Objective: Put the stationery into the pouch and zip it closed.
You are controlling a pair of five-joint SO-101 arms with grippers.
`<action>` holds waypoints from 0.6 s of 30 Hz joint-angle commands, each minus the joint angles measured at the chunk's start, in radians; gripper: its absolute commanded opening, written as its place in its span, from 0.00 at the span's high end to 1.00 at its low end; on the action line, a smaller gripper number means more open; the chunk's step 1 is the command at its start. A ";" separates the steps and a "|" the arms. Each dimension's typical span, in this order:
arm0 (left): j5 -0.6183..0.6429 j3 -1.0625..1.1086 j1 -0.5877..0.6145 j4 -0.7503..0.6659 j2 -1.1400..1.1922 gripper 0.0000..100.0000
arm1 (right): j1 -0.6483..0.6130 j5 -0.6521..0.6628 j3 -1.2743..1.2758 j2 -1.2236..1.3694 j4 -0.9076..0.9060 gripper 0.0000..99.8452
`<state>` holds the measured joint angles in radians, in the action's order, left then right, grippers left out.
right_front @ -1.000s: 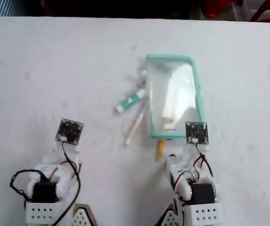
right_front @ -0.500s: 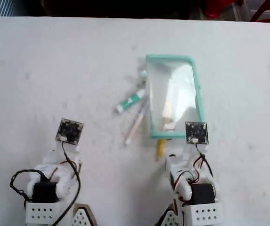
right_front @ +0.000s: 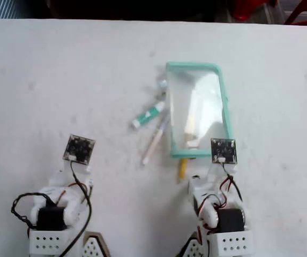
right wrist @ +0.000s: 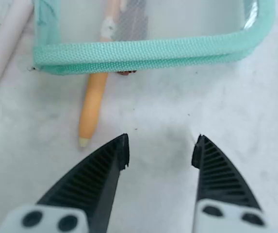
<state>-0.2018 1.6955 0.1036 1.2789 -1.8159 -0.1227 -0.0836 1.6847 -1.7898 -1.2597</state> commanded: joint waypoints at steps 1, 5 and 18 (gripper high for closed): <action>0.008 -0.003 -0.013 0.008 -0.008 0.98 | 0.001 0.003 0.006 -0.001 -0.005 0.79; 0.008 -0.003 -0.013 0.008 -0.008 0.98 | -0.001 0.003 0.006 -0.001 -0.005 0.79; 0.008 -0.003 -0.013 0.008 -0.008 0.98 | 0.005 0.002 0.006 -0.001 -0.005 0.79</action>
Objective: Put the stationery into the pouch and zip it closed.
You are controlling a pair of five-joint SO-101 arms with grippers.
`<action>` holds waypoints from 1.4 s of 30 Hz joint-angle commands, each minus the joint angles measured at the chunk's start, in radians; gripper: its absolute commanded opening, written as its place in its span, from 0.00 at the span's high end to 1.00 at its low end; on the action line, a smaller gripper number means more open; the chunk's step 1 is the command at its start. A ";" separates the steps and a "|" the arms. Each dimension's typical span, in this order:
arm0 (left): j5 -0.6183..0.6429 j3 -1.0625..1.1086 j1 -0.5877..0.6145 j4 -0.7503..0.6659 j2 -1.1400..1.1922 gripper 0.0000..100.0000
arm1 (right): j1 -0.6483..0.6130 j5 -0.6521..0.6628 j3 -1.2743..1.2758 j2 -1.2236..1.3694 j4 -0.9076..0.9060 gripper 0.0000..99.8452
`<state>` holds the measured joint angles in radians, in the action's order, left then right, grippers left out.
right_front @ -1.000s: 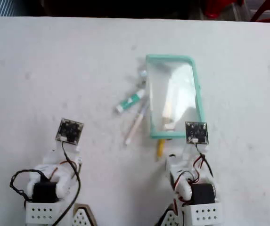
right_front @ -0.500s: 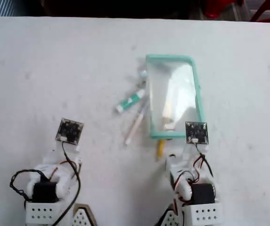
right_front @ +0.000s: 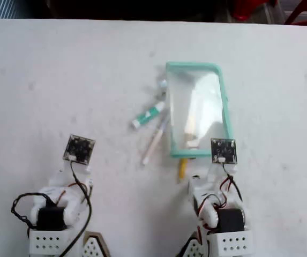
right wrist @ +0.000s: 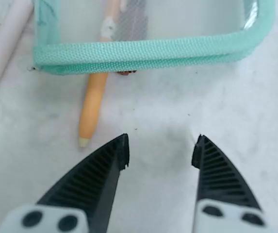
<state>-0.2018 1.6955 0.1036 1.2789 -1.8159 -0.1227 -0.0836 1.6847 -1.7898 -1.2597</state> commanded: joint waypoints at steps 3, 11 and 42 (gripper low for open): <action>0.008 -0.003 -0.013 0.008 -0.008 0.98 | 0.004 0.002 0.006 -0.001 -0.005 0.79; 0.008 -0.003 -0.013 0.002 -0.008 0.98 | 0.005 0.000 0.006 -0.002 0.041 0.79; 0.008 -0.203 -0.397 -0.562 -0.008 0.98 | -0.001 0.003 0.006 -0.001 0.015 0.79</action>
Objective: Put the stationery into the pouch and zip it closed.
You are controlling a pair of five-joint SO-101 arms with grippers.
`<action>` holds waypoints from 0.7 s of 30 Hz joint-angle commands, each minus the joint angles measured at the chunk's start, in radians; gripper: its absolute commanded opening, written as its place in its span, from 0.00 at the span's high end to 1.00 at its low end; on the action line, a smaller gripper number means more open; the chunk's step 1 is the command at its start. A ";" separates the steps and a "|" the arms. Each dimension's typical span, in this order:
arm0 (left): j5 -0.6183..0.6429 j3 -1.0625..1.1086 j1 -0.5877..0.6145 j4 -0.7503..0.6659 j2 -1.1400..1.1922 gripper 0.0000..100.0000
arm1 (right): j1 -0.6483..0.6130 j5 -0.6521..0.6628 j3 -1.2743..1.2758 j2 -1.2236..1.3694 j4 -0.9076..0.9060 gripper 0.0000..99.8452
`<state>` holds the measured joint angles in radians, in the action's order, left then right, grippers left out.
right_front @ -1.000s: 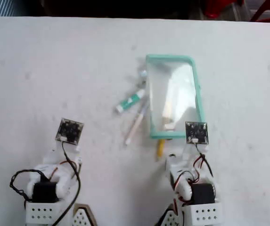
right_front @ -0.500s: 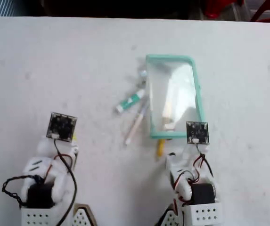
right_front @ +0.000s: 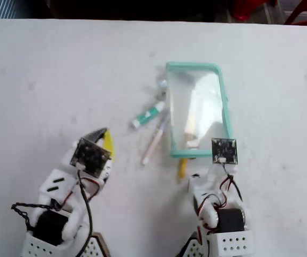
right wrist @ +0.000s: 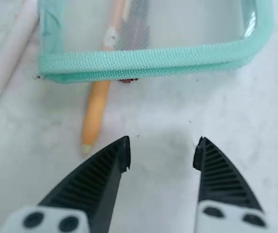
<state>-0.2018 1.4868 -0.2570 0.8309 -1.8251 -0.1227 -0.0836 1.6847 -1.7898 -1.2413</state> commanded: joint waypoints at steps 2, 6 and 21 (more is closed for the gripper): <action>0.009 0.063 -0.033 -0.163 0.001 0.98 | -0.001 0.003 0.006 -0.001 -0.004 0.79; -0.002 0.157 -0.033 -0.204 0.001 0.98 | -0.001 0.003 0.006 0.002 -0.005 0.79; 0.037 0.169 0.027 -0.187 0.001 0.98 | 0.122 0.261 0.005 -0.002 0.127 0.79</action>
<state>-0.1803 1.6709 -0.2616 0.6621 -1.8144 -0.0644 0.0284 1.6847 -1.7898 -1.1416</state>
